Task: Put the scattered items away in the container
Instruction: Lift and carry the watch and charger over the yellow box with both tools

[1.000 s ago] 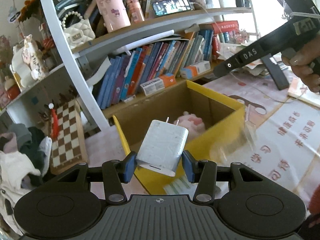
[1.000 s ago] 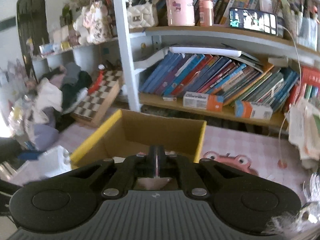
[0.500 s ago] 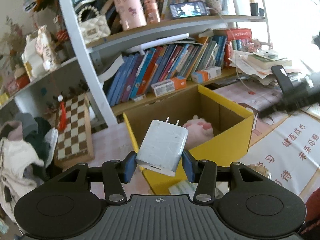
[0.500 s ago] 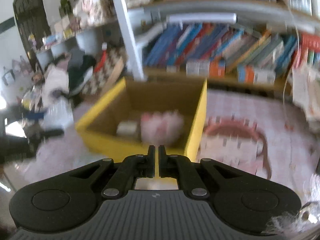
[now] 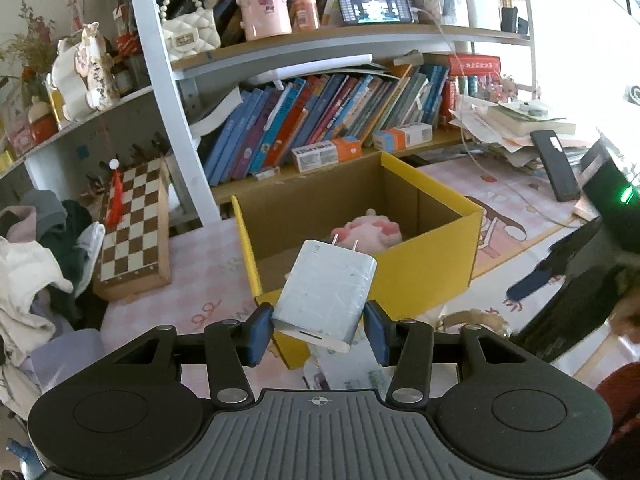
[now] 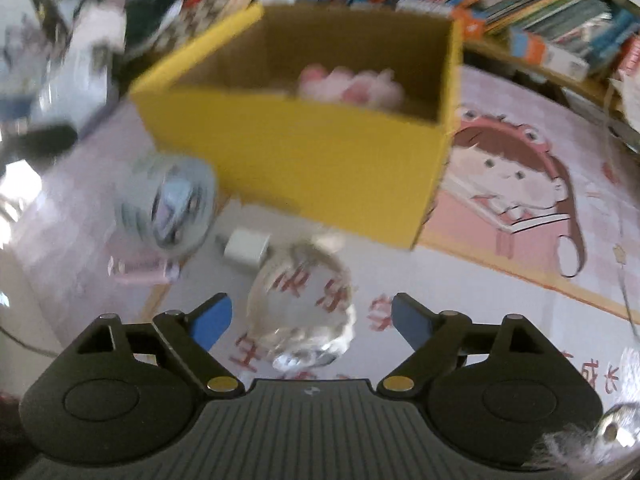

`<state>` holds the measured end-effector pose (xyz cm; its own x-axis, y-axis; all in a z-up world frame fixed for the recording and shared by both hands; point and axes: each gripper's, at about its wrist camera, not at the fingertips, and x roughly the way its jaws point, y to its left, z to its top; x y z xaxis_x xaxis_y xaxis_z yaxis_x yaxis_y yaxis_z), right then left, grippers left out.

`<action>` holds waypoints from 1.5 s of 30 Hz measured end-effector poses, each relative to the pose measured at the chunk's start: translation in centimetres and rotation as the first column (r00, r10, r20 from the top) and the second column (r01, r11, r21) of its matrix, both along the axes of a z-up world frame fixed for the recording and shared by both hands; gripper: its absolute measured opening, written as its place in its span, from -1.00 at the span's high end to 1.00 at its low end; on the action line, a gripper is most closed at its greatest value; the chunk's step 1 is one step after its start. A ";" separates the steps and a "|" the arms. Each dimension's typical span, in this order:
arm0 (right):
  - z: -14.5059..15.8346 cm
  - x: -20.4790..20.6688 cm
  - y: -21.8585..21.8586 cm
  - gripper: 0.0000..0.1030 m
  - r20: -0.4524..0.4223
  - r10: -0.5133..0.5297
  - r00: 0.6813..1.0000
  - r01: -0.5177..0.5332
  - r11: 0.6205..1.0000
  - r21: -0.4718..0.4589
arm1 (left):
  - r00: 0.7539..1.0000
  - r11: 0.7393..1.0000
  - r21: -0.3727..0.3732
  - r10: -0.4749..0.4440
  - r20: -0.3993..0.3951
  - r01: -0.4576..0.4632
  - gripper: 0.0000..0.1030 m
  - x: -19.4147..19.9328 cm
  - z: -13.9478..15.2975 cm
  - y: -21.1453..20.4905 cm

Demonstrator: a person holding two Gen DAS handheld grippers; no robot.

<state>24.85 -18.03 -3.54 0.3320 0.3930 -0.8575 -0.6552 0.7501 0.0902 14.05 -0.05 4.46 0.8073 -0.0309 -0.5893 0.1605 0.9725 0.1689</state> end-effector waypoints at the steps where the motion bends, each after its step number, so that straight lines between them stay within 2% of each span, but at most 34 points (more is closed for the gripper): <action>1: -0.4 -0.2 0.5 -0.68 -0.005 0.020 1.000 -0.020 1.000 -0.022 | 1.000 1.000 -0.002 0.001 0.000 -0.001 0.08 -0.1 0.0 0.0; 5: -1.7 -0.9 1.8 -0.59 -0.013 0.070 0.997 -0.071 0.995 -0.074 | 1.000 1.000 -0.013 0.013 -0.003 -0.013 0.08 -0.5 -0.1 0.2; 7: -1.9 -1.0 1.7 -0.42 0.003 0.063 0.998 -0.063 0.994 -0.092 | 1.000 1.000 -0.019 0.018 -0.005 -0.018 0.08 -0.6 -0.2 0.3; 8: -1.8 -0.9 1.7 -0.24 0.008 0.055 0.998 -0.054 0.994 -0.095 | 1.000 1.000 -0.022 0.019 -0.007 -0.019 0.08 -0.7 -0.2 0.3; 9: -1.8 -0.8 1.5 -0.21 0.011 0.047 0.999 -0.045 0.994 -0.095 | 1.000 1.000 -0.023 0.019 -0.008 -0.019 0.08 -0.7 -0.2 0.4; 15: -1.6 -1.0 0.5 -0.16 -0.002 0.030 1.000 -0.031 0.998 -0.055 | 1.000 1.000 -0.021 0.003 -0.001 -0.003 0.08 -0.7 0.0 0.4; 27: 4.9 -2.3 -3.7 -0.15 0.029 -0.019 0.999 0.016 0.992 0.122 | 0.998 0.999 -0.010 -0.053 0.039 0.053 0.08 0.1 0.9 -0.3; 31: 7.4 -2.0 -4.2 -0.15 0.064 -0.034 0.997 0.022 0.983 0.182 | 0.997 0.998 -0.001 -0.062 0.051 0.062 0.08 0.5 1.3 -0.3; 38: 11.3 -0.2 -3.7 -0.15 0.149 -0.029 0.988 -0.012 0.964 0.267 | 0.996 0.997 0.023 -0.069 0.064 0.067 0.08 2.0 2.0 0.0; 45: 12.7 4.2 -1.3 -0.15 0.213 -0.025 0.977 -0.029 0.969 0.247 | 0.994 0.992 0.078 -0.103 0.035 0.100 0.08 5.3 1.9 -0.3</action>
